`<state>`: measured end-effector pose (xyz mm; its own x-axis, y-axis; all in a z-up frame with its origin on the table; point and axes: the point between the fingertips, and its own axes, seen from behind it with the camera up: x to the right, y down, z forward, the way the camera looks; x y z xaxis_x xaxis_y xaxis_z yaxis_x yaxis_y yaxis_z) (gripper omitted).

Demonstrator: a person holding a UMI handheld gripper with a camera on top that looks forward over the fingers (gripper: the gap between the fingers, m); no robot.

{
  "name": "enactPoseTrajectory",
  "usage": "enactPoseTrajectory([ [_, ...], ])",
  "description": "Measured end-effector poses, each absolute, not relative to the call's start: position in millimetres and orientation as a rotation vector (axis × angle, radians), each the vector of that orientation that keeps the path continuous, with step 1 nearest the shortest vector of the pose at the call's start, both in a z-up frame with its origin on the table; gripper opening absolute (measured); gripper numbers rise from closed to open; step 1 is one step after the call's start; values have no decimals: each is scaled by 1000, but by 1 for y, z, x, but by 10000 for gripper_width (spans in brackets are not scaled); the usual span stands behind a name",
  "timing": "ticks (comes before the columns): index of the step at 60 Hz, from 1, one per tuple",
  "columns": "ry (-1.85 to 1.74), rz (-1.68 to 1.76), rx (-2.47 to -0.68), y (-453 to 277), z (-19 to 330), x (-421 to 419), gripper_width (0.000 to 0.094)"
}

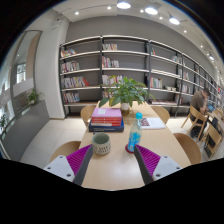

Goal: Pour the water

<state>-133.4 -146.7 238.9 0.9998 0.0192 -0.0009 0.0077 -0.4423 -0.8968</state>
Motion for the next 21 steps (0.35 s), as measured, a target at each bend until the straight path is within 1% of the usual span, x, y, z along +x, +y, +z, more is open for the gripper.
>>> enactPoseTrajectory([
  [5,0,0,-2006,-149,257,-130,846],
  [12,16,-19,-2000,-159,273,-124,844],
  [21,46,-20,-2000,-164,279,-120,842],
])
